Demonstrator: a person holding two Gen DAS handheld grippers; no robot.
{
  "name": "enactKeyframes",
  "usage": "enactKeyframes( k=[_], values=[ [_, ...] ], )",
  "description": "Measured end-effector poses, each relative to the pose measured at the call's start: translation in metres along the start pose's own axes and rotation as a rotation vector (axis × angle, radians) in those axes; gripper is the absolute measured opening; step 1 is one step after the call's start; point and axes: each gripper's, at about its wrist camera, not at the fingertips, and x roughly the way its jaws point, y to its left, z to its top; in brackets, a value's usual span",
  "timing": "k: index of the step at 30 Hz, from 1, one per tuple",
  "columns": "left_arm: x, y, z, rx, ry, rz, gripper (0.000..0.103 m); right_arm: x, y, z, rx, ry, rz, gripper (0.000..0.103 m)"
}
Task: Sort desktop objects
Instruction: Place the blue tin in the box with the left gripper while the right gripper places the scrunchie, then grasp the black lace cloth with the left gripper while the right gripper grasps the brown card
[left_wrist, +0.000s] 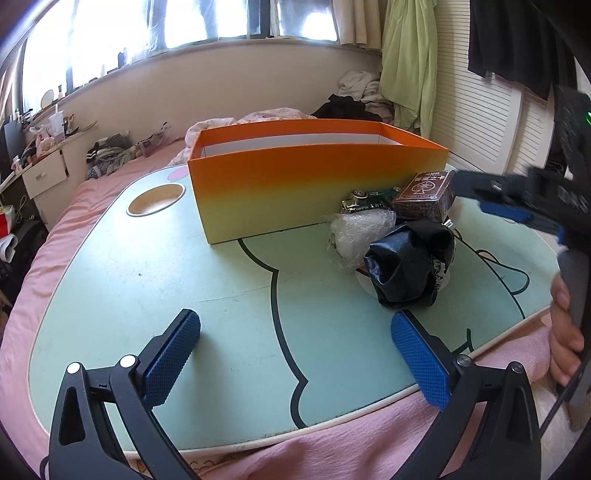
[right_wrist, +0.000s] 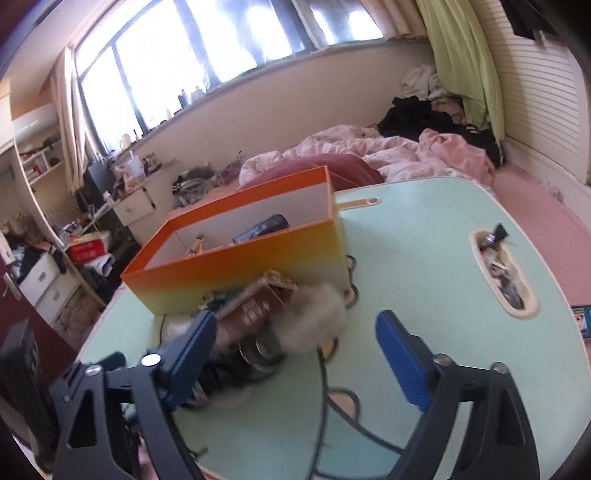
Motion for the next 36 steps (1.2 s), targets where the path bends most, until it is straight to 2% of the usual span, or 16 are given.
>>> enactKeyframes(
  k=[3,4,5,6,8,11,15,18,22,24,25,27,28,29,33,36],
  values=[
    [0.000,0.000,0.000,0.000,0.000,0.000,0.103,0.012,0.011,0.009,0.005,0.036,0.038,0.074],
    [0.000,0.000,0.000,0.000,0.000,0.000,0.103,0.017,0.014,0.010,0.004,0.053,0.050,0.058],
    [0.000,0.000,0.000,0.000,0.000,0.000,0.103,0.021,0.018,0.012,0.001,0.069,0.063,0.032],
    [0.000,0.000,0.000,0.001,0.000,0.000,0.103,0.025,0.022,0.013,-0.007,0.089,0.081,0.019],
    [-0.002,-0.001,-0.001,0.002,-0.003,-0.001,0.103,0.024,0.023,0.009,0.004,0.097,0.095,0.018],
    [-0.009,-0.003,-0.002,0.022,-0.012,-0.027,0.103,0.007,0.014,0.005,0.033,0.037,0.124,0.018],
    [-0.038,-0.016,0.001,0.102,-0.134,-0.066,0.103,-0.021,-0.005,0.001,0.080,-0.049,0.151,0.018],
    [-0.047,-0.037,0.012,0.189,-0.172,-0.072,0.102,-0.032,-0.017,0.004,0.109,-0.078,0.148,0.018],
    [-0.026,-0.053,0.034,0.222,-0.110,-0.119,0.083,-0.042,-0.029,0.006,0.118,-0.132,0.142,0.018],
    [-0.007,-0.055,0.038,0.213,-0.033,-0.127,0.066,-0.042,-0.029,0.006,0.111,-0.136,0.140,0.018],
    [-0.001,-0.056,0.037,0.213,-0.005,-0.130,0.051,-0.041,-0.029,0.006,0.110,-0.134,0.144,0.018],
    [0.006,-0.054,0.030,0.215,0.031,-0.140,0.044,-0.037,-0.025,0.005,0.104,-0.126,0.149,0.018],
    [0.005,-0.053,0.028,0.211,0.028,-0.153,0.033,-0.036,-0.024,0.004,0.100,-0.122,0.150,0.018],
    [0.002,-0.048,0.027,0.200,0.023,-0.167,0.028,-0.035,-0.021,0.003,0.095,-0.119,0.150,0.018],
    [-0.028,-0.028,0.021,0.132,-0.054,-0.214,0.025,-0.038,-0.019,0.003,0.077,-0.130,0.146,0.018],
    [-0.052,-0.015,0.034,0.083,-0.102,-0.226,0.025,-0.047,-0.019,0.014,0.074,-0.155,0.142,0.018]
  ],
)
